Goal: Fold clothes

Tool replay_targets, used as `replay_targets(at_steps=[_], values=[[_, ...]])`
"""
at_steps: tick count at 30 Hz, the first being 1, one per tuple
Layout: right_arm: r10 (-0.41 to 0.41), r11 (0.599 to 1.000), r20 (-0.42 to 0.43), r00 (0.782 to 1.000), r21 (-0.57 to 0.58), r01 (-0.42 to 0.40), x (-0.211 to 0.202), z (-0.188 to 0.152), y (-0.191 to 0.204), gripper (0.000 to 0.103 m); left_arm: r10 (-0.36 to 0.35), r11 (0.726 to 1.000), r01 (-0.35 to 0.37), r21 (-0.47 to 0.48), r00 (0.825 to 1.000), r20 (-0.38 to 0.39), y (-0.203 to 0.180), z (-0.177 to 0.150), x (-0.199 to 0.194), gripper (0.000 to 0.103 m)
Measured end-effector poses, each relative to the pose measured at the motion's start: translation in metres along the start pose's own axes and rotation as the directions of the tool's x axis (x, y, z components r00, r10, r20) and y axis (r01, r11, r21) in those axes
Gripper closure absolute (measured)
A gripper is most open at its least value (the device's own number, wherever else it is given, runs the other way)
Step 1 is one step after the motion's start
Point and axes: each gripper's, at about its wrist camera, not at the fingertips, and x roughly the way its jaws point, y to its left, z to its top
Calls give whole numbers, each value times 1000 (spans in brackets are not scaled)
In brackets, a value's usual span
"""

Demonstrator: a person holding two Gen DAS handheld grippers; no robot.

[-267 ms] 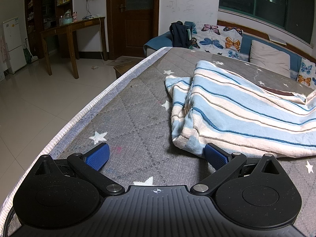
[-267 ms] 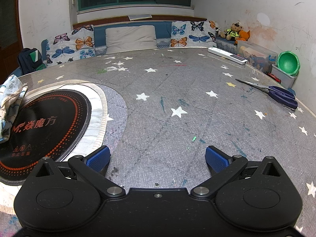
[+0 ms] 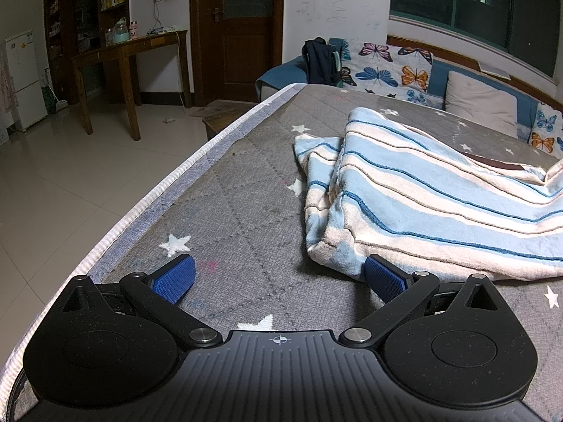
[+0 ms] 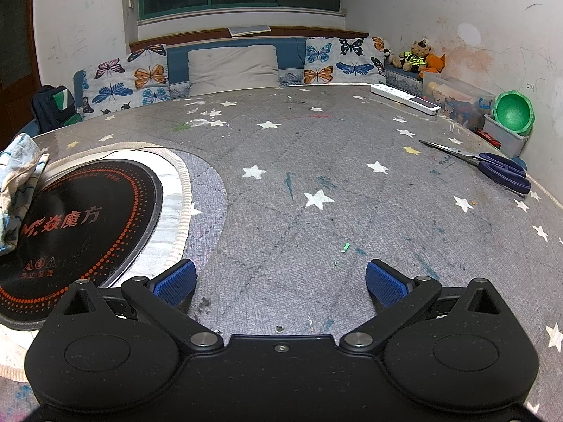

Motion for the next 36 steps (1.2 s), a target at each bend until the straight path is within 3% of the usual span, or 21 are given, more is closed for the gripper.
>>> replay_targets(at_steps=[13,19,29,36], values=[[8,1000,-8,1000,0,-8,1,1,1,0,2,1000,-2,1,1000,2,2,0,0,0],[1,998,0,1000,-58,-1,-2,5,6,0,18,999,-19,37,1000,20,1,1,-4,0],[100,990,-10,995,-97,-100,-10,14,23,0,-37,999,36,30,999,24,4,17,-13,0],[219,963,-24,975,-156,-220,-20,24,54,0,-88,995,86,46,996,36,6,31,-16,0]])
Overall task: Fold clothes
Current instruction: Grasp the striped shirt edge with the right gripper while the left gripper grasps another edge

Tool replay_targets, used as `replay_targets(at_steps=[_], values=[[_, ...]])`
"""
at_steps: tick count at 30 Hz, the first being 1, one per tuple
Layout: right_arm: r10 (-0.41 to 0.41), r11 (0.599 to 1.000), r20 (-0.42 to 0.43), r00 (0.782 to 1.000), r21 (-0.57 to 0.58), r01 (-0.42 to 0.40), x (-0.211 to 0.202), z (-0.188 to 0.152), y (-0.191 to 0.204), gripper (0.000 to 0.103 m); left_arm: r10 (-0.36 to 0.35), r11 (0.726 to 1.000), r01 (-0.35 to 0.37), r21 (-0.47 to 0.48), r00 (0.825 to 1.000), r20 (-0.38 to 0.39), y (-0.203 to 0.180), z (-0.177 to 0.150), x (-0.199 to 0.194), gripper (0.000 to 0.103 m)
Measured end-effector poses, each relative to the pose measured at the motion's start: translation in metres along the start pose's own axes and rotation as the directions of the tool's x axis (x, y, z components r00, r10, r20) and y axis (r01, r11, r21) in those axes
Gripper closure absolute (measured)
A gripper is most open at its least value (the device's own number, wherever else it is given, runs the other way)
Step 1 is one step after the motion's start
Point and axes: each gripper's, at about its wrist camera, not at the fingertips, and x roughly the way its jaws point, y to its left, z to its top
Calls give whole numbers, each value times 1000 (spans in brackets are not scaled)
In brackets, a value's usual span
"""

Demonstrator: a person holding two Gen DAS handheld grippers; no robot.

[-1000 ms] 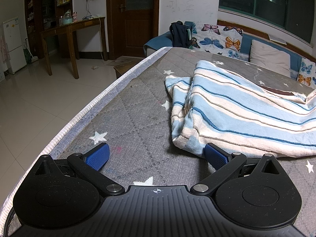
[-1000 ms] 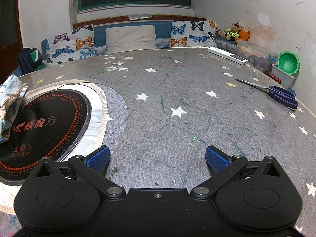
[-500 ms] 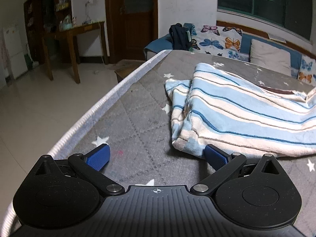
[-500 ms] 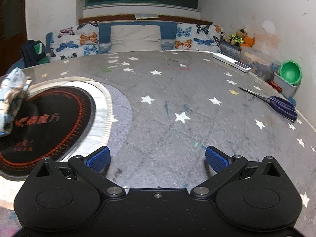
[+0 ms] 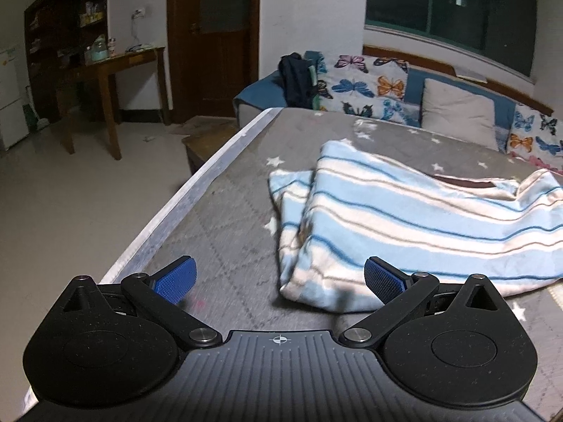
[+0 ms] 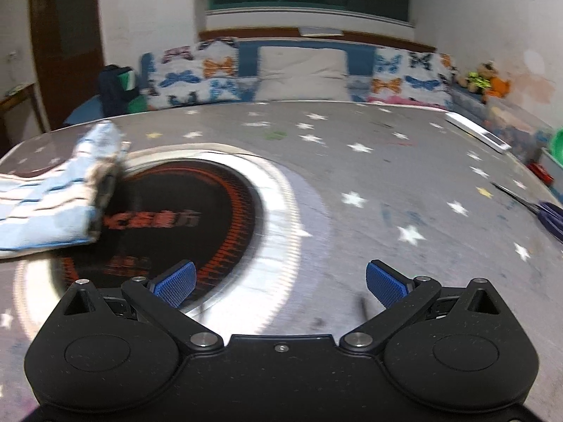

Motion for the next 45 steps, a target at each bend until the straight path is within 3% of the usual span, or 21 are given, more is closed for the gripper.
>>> replay_targets(at_steps=[10,19,30,41,45], values=[[123,986,-29,992,-106,-125,8,19,57,0,-21,1000,21,17,1000,-9,-7,18,17,2],[205,965,-45,978,-155,-210,20,37,96,0,-45,998,46,48,999,-21,-16,38,41,15],[292,931,-74,953,-207,-302,39,67,134,16,-63,997,65,51,997,-44,-25,66,74,33],[321,924,-50,946,-205,-324,70,103,154,21,-40,996,42,79,999,-26,-38,97,103,34],[309,931,-50,950,-188,-313,89,118,155,28,-37,996,40,73,999,-38,-38,106,120,34]])
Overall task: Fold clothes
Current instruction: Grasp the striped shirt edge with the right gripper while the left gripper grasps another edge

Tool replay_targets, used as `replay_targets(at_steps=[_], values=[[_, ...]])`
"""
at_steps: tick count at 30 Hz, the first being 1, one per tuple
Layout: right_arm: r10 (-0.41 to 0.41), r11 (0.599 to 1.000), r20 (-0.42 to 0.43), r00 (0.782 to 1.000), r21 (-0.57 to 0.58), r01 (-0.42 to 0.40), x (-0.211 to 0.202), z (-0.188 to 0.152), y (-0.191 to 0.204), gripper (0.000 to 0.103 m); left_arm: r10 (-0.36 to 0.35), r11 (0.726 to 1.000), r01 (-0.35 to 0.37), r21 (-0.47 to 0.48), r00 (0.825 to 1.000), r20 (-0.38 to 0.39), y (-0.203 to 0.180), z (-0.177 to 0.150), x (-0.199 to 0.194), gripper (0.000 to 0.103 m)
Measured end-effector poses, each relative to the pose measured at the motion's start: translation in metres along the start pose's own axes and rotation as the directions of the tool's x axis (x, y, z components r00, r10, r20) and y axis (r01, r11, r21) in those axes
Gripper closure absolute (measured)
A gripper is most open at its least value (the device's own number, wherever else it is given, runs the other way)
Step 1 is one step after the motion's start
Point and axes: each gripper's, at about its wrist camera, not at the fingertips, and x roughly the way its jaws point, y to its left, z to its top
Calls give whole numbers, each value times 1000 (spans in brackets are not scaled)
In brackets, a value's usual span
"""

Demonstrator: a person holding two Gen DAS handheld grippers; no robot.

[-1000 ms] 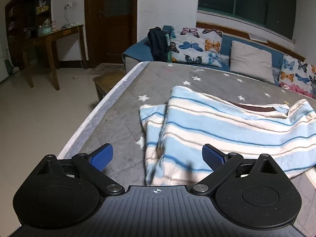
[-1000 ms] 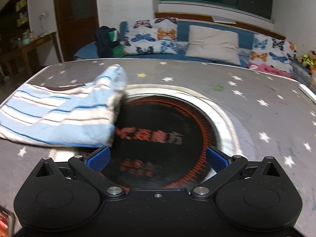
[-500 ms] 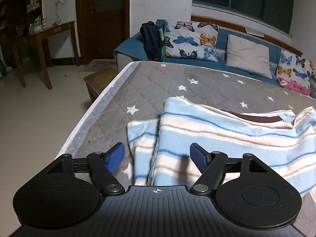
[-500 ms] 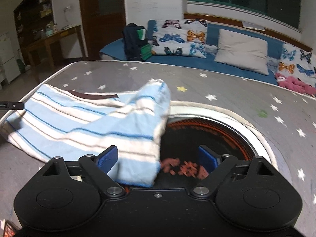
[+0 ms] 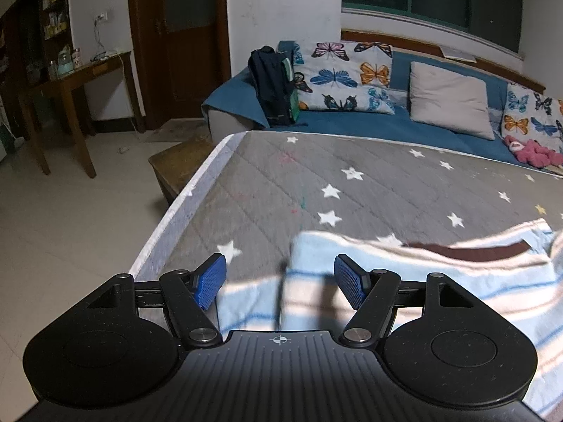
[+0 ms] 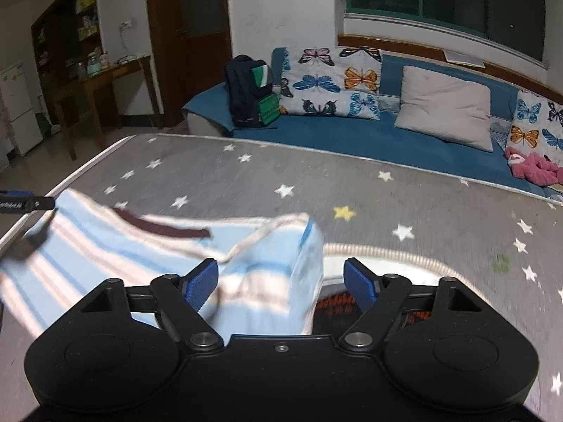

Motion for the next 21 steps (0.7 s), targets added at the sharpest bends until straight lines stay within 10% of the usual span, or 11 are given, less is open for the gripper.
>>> replay_targets(at_steps=[21], values=[[38,999,-55,998,-3,-38,30,2,-4,79,-87,996,84,-41,994,-73,3,12,49,37]])
